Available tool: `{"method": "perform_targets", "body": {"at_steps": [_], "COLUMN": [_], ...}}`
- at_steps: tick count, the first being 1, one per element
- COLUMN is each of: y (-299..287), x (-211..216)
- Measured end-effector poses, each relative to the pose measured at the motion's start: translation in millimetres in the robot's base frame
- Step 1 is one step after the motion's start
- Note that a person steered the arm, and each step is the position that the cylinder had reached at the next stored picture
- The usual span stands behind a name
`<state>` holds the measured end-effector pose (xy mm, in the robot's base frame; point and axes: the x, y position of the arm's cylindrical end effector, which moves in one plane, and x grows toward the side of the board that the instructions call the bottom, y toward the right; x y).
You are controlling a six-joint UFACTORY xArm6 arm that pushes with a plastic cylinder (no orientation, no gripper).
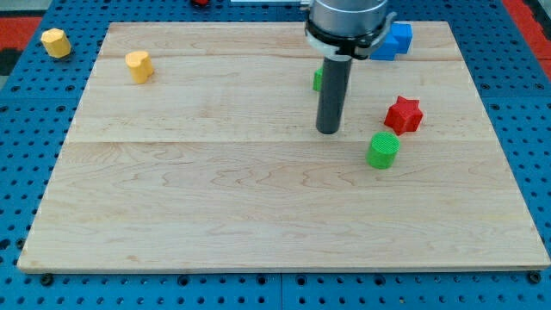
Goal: Push the green star towards the left side of the board
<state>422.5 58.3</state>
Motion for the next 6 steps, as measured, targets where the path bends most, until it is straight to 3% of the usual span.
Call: {"method": "perform_targets", "body": {"at_steps": [1,3,4,5,6], "y": [7.0,45.6,102.9,73.4,-2.0], "x": [-12.4,-88.6,-91.1,-130.9,-111.9]}}
